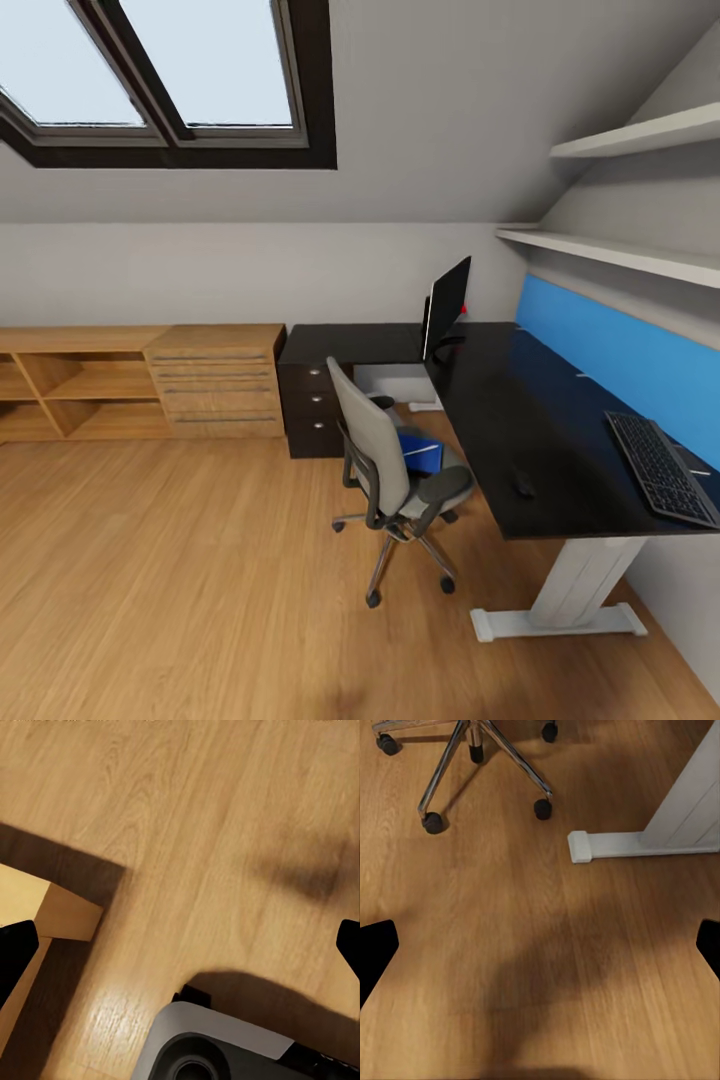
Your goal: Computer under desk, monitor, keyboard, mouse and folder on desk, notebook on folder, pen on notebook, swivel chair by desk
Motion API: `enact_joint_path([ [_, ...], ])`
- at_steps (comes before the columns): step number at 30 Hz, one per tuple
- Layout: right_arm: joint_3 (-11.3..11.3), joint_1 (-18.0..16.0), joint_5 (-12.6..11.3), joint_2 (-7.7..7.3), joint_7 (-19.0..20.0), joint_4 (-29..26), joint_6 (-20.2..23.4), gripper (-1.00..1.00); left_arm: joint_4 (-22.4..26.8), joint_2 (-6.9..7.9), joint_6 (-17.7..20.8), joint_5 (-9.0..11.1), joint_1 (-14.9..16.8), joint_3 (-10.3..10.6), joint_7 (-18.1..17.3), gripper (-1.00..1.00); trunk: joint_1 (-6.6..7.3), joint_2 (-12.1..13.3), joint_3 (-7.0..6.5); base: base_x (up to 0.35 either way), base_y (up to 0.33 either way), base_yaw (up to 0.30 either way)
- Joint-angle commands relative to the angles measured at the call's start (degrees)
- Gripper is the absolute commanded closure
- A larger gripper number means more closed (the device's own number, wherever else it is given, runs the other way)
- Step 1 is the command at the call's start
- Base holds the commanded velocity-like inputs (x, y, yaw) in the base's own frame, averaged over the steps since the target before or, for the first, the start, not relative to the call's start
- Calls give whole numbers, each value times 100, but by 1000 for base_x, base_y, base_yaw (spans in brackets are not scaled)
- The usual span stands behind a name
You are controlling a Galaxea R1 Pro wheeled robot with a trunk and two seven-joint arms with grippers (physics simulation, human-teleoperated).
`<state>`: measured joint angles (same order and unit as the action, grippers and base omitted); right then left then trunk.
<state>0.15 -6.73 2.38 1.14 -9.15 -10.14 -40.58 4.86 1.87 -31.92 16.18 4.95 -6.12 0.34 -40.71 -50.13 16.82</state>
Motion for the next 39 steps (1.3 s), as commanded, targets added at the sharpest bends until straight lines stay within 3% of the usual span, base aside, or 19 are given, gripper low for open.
enact_joint_path([
  [1, 2, -4, 26, 1, -34, 4, -12, -100, -3, -2, -15, -38, 4, -44, 5, -100, -23, -46, 16, 1, 1, 0],
  [19, 2, -4, 26, 13, -31, 2, -3, -100, -3, -9, 92, -32, 6, -27, 17, -100, -419, -768, 176, 0, 0, 0],
  [23, 1, -4, 24, -6, -19, 4, 0, -100, -3, -112, 188, -47, 5, -5, 16, -100, -506, -929, 213, 0, 0, 0],
  [30, -9, -4, 9, -148, -9, -20, -11, -100, -3, -245, 263, -56, 4, 5, 17, -100, -660, -1210, 318, 0, 0, 0],
  [39, -14, -4, -6, -223, -8, -10, -12, -100, -3, -223, 271, -43, 6, -21, 18, -100, -858, -1571, 476, 0, 0, 68],
])
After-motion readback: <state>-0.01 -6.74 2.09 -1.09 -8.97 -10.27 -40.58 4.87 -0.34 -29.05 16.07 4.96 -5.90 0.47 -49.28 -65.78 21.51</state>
